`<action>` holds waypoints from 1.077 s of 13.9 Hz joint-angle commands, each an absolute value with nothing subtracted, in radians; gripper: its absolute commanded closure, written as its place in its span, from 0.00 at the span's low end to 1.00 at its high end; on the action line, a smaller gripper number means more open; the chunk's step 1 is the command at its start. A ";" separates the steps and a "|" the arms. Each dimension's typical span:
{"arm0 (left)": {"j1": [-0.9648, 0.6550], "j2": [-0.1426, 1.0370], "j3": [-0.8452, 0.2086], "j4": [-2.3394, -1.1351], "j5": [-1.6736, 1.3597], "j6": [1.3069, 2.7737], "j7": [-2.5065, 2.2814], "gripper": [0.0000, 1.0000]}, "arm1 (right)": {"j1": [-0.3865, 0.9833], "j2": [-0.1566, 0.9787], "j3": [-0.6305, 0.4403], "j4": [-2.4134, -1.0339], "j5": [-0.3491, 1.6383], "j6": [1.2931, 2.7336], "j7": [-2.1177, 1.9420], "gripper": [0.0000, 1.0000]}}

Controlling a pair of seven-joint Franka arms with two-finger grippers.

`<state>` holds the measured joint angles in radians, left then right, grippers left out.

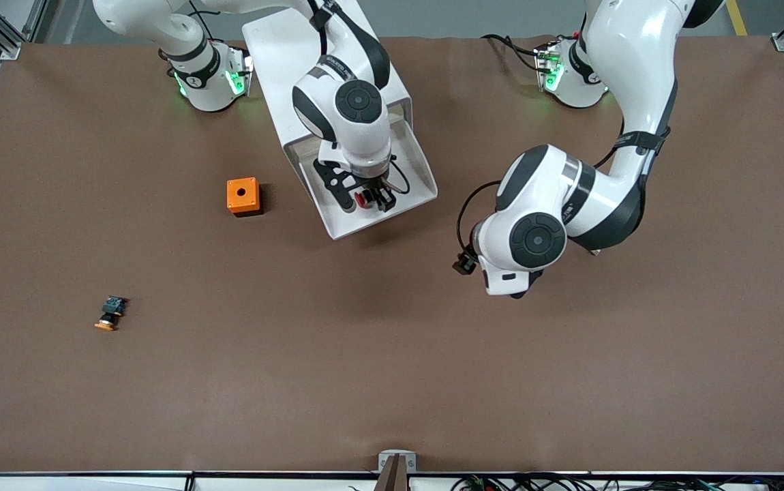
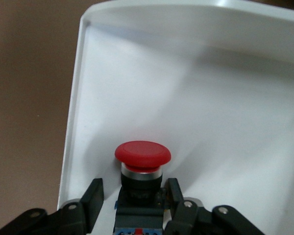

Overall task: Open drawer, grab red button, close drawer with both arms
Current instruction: 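Lift the red button out while the left gripper pushes the drawer shut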

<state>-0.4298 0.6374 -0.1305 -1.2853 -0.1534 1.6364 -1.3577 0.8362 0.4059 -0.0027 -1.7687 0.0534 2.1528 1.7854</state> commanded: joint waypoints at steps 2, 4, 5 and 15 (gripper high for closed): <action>-0.434 0.627 -0.188 -1.350 -0.133 1.737 -1.252 0.00 | 0.841 0.417 -0.012 -1.721 0.072 2.138 1.815 1.00; -0.436 0.627 -0.215 -1.402 -0.133 1.839 -1.250 0.00 | 0.822 0.416 -0.014 -1.675 0.074 2.091 1.801 1.00; -0.437 0.627 -0.227 -1.440 -0.130 1.889 -1.246 0.00 | 0.795 0.416 -0.014 -1.637 0.072 2.036 1.752 1.00; -0.434 0.577 -0.396 -1.612 -0.133 1.996 -1.219 0.00 | 0.274 0.389 -0.021 -1.606 0.051 1.870 0.644 1.00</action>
